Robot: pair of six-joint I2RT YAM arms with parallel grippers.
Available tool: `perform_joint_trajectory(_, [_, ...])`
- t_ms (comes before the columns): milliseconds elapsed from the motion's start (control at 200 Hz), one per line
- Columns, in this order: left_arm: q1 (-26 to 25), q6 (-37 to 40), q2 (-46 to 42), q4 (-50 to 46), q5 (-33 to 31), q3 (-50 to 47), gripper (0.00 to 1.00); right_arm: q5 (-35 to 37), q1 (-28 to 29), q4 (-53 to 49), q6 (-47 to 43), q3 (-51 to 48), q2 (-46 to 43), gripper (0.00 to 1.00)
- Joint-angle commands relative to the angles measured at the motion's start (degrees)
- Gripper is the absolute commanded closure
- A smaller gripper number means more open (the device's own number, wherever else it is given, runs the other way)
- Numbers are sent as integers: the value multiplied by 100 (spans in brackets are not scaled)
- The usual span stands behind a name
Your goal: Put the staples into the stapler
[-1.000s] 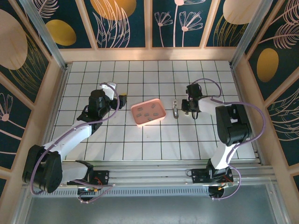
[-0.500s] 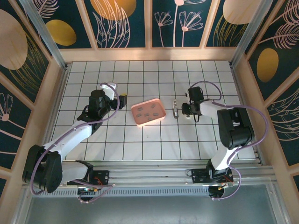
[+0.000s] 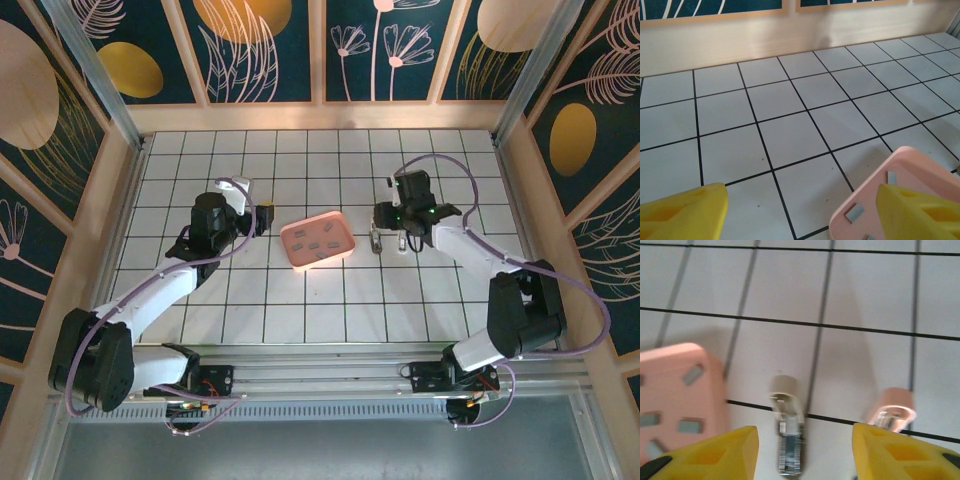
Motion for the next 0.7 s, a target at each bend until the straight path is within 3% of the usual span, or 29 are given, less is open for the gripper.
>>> perform_joint_trajectory(0, [-14, -194, 72, 115, 209, 31, 22, -338, 303, -320, 511, 262, 100, 47])
perform_joint_trajectory(260, [-19, -536, 321, 67, 376, 150, 23, -668, 1132, -270, 535, 857, 848, 47])
perform_joint_trajectory(516, [-7, -573, 344, -263, -585, 244, 20, -632, 1506, -855, 576, 1660, 1888, 49])
perform_joint_trajectory(696, [50, -658, 345, -312, -681, 268, 19, -672, 1574, -991, 530, 1922, 2367, 51])
